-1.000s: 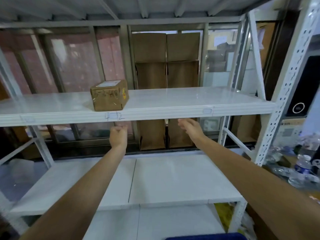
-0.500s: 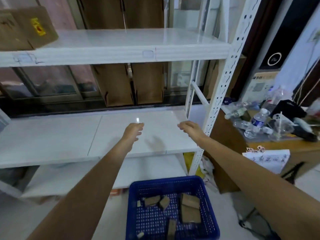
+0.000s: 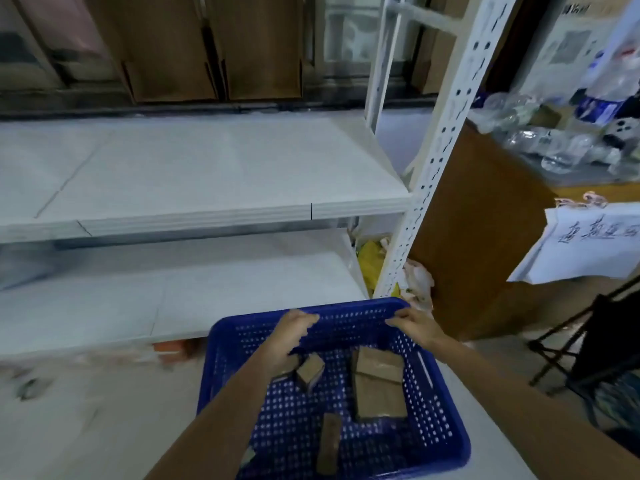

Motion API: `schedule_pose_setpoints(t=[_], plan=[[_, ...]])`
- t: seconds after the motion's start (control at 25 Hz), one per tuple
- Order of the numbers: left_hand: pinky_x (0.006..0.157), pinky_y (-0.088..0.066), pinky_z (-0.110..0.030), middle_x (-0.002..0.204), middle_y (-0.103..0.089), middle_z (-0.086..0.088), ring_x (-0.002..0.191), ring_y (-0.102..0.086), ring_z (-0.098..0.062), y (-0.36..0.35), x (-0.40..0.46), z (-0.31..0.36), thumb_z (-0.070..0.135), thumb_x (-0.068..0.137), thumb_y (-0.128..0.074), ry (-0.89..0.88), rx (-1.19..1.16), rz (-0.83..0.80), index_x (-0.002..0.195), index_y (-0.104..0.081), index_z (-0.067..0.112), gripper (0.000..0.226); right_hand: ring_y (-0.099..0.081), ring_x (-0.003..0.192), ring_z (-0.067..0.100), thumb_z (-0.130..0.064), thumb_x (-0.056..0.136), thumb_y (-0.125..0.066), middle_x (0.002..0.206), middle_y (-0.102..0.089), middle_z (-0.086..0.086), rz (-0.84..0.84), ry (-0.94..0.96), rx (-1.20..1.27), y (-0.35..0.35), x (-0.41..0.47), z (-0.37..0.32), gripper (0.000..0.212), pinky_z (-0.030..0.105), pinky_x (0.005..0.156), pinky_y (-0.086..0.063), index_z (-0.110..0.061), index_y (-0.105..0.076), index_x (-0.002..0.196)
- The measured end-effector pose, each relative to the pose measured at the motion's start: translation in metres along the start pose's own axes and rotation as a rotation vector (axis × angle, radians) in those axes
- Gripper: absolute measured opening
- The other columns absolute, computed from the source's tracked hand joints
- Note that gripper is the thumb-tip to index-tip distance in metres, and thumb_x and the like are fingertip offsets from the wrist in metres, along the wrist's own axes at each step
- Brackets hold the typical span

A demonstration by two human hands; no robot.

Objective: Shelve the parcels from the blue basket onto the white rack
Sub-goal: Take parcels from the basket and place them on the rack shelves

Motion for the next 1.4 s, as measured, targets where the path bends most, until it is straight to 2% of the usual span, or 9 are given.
schedule_pose_setpoints(t=[0.2, 0.36, 0.44, 0.56, 0.68, 0.84, 1.0, 1.28, 1.4], plan=[[0.065, -0.035, -0.031, 0.073, -0.043, 0.004, 0.063, -0.044, -0.009, -0.091, 0.135, -0.131, 0.035, 0.092, -0.054, -0.038, 0.079, -0.145, 0.065, -0.039, 0.024, 0.033, -0.056, 0.105, 0.024, -0.041, 0.091, -0.06, 0.12, -0.057, 0.006, 0.113, -0.111, -0.1, -0.072, 0.099, 0.154, 0.04, 0.031, 0.084, -0.041, -0.015, -0.054, 0.121], [0.064, -0.039, -0.023, 0.076, -0.045, 0.003, 0.067, -0.045, -0.009, -0.138, 0.204, -0.183, 0.032, 0.092, -0.056, -0.023, 0.12, -0.174, 0.07, -0.045, 0.025, 0.026, -0.039, 0.062, 0.014, -0.031, 0.099, -0.046, 0.078, -0.043, 0.002, 0.077, -0.22, -0.164, -0.124, 0.151, 0.233, 0.02, 0.032, 0.066, -0.039, -0.015, -0.046, 0.111], [0.061, -0.034, -0.025, 0.07, -0.031, 0.007, 0.06, -0.033, -0.006, -0.163, 0.233, -0.193, 0.027, 0.094, -0.053, -0.05, 0.173, -0.184, 0.067, -0.034, 0.028, 0.034, -0.045, 0.069, 0.016, -0.031, 0.099, -0.046, 0.088, -0.052, 0.006, 0.103, -0.251, -0.144, -0.136, 0.169, 0.257, 0.044, 0.032, 0.062, -0.043, -0.007, -0.041, 0.135], [0.076, -0.027, -0.031, 0.076, -0.026, 0.009, 0.065, -0.028, -0.006, -0.194, 0.265, -0.204, 0.02, 0.097, -0.046, -0.061, 0.206, -0.189, 0.072, -0.028, 0.028, 0.032, -0.051, 0.074, 0.017, -0.031, 0.099, -0.045, 0.094, -0.056, 0.007, 0.15, -0.245, -0.078, -0.145, 0.187, 0.275, 0.042, 0.036, 0.066, -0.047, -0.005, -0.046, 0.132], [0.092, -0.038, -0.032, 0.109, -0.05, 0.005, 0.096, -0.05, -0.016, -0.212, 0.269, -0.21, 0.015, 0.098, -0.042, -0.029, 0.108, -0.205, 0.112, -0.054, 0.016, 0.018, -0.056, 0.093, 0.025, -0.035, 0.099, -0.047, 0.119, -0.054, 0.013, 0.15, -0.281, 0.113, -0.15, 0.191, 0.284, 0.055, 0.033, 0.073, -0.046, -0.005, -0.035, 0.143], [0.082, -0.042, -0.035, 0.118, -0.046, -0.001, 0.101, -0.046, -0.021, -0.192, 0.253, -0.217, 0.027, 0.095, -0.054, 0.063, 0.003, -0.109, 0.13, -0.046, 0.012, 0.039, -0.046, 0.125, 0.035, -0.046, 0.094, -0.054, 0.145, -0.04, 0.015, 0.11, -0.285, 0.387, -0.159, 0.187, 0.274, 0.071, 0.047, 0.103, -0.044, -0.011, -0.025, 0.149], [0.066, -0.05, -0.035, 0.101, -0.052, -0.001, 0.09, -0.051, -0.019, -0.155, 0.245, -0.2, 0.029, 0.089, -0.061, 0.059, -0.225, -0.037, 0.094, -0.053, 0.024, 0.011, -0.052, 0.104, 0.033, -0.034, 0.09, -0.063, 0.125, -0.046, 0.016, 0.104, -0.215, 0.703, -0.158, 0.187, 0.235, 0.043, 0.049, 0.076, -0.057, -0.02, -0.043, 0.124], [0.09, -0.048, -0.043, 0.117, -0.057, -0.005, 0.108, -0.055, -0.025, -0.071, 0.154, -0.114, 0.042, 0.081, -0.068, 0.055, -0.311, -0.031, 0.115, -0.055, 0.019, 0.043, -0.054, 0.105, 0.03, -0.029, 0.084, -0.067, 0.114, -0.053, 0.009, 0.024, -0.109, 0.831, -0.101, 0.111, 0.105, 0.024, 0.045, 0.072, -0.055, -0.025, -0.055, 0.104], [0.093, -0.05, -0.042, 0.119, -0.06, -0.008, 0.107, -0.059, -0.027, -0.045, 0.08, -0.045, 0.047, 0.079, -0.069, 0.121, -0.311, -0.223, 0.103, -0.06, 0.02, 0.037, -0.056, 0.104, 0.029, -0.026, 0.086, -0.063, 0.115, -0.058, 0.011, -0.04, -0.091, 0.903, -0.06, 0.056, 0.031, 0.029, 0.044, 0.076, -0.054, -0.02, -0.057, 0.113]])
Point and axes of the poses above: each hand's wrist, its own x-axis towards the middle knuckle, its own y-axis out of the back of the hand, z = x × y, the point moved 9 cm from there along x, towards the middle knuckle
